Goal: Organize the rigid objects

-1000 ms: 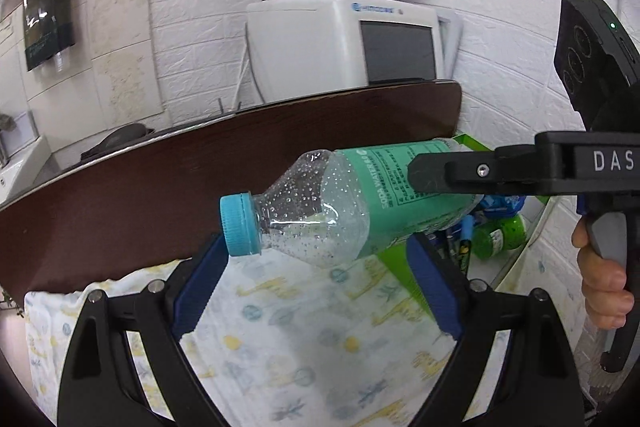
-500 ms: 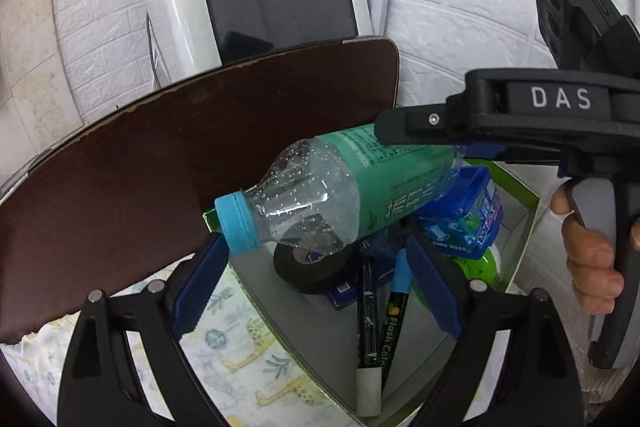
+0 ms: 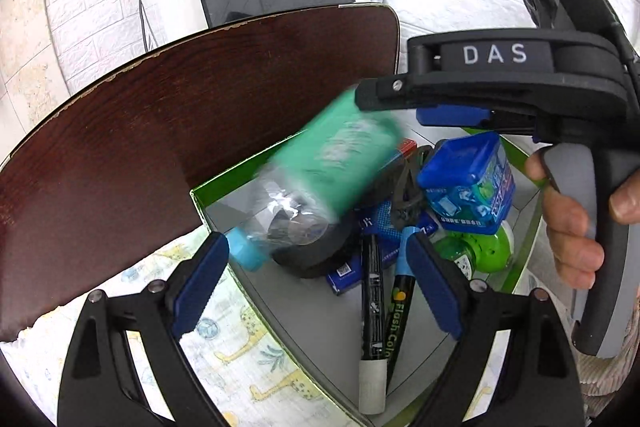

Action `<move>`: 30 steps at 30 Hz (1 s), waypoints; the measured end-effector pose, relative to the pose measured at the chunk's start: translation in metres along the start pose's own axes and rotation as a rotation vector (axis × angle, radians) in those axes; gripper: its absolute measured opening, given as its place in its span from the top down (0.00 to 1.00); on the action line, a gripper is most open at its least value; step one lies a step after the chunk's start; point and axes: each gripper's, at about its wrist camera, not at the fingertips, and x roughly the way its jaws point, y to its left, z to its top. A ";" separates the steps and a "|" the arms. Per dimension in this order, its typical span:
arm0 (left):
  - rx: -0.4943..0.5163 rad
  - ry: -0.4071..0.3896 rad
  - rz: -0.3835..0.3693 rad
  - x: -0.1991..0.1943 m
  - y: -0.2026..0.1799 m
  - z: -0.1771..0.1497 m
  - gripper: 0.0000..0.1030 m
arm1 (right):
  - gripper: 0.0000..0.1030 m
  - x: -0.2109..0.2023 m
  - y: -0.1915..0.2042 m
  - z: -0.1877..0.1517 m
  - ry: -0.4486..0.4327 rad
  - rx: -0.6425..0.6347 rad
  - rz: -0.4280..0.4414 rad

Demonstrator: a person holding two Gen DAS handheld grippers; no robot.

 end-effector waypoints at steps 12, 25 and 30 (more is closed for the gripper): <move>-0.025 -0.046 0.040 -0.036 -0.006 -0.018 0.12 | 0.36 -0.055 0.001 -0.024 -0.127 0.009 -0.061; -0.055 -0.163 0.047 -0.104 -0.027 -0.048 0.12 | 0.36 -0.127 0.051 -0.092 -0.250 -0.190 -0.185; -0.069 -0.155 0.030 -0.112 -0.040 -0.070 0.11 | 0.36 -0.146 0.055 -0.120 -0.248 -0.214 -0.210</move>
